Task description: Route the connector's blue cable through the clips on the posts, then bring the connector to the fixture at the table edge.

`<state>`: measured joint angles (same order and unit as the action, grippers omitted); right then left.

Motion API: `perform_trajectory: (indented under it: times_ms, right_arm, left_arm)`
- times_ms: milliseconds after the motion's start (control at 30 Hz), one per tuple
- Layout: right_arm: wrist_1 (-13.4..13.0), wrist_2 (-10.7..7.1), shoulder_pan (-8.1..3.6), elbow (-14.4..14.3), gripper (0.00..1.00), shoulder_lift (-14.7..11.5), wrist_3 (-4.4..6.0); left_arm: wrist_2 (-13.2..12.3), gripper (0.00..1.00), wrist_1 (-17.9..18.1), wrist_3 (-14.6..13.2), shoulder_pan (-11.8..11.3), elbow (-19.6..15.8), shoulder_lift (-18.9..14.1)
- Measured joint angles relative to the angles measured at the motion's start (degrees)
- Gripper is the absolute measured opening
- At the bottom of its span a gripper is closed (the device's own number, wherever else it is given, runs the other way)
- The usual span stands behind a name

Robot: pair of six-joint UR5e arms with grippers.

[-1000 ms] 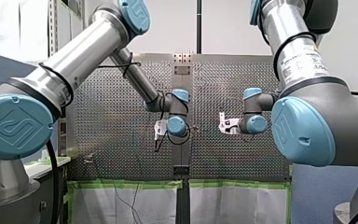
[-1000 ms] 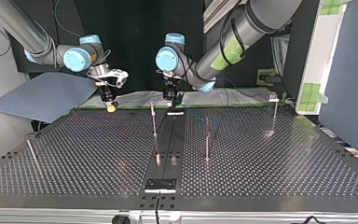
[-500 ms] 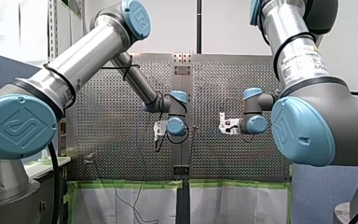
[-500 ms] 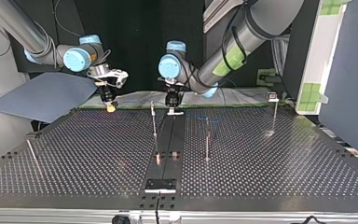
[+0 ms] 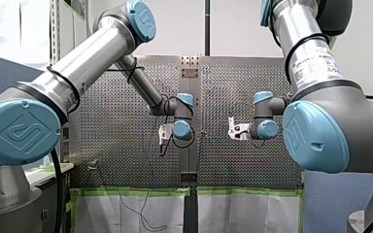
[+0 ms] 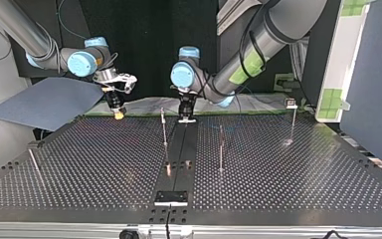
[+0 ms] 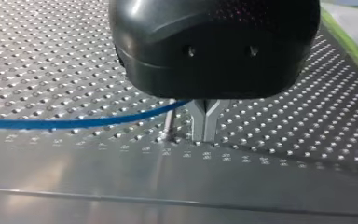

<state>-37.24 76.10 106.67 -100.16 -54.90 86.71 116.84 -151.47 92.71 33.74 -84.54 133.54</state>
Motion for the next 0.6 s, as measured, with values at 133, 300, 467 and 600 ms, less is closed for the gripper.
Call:
perform_trajectory:
  times_ms: [133,300,467,600]
  right_arm:
    - [0.5,0.01,0.22,0.0,0.0,0.0,-0.46]
    - [0.8,0.02,0.23,0.0,0.0,0.0,-0.63]
    - [0.8,-0.04,0.24,0.0,0.0,0.0,-0.52]
    - [0.7,-0.07,0.1,0.0,0.0,0.0,-0.33]
  left_arm:
    - [1.0,0.0,-1.3,-1.3,0.5,-1.1,0.0]
    - [2.5,0.0,-2.3,-2.1,1.1,-2.3,0.0]
    - [3.0,0.0,-2.5,-2.3,1.7,-2.8,0.0]
    - [3.0,0.0,-2.5,-2.4,2.0,-2.8,-0.1]
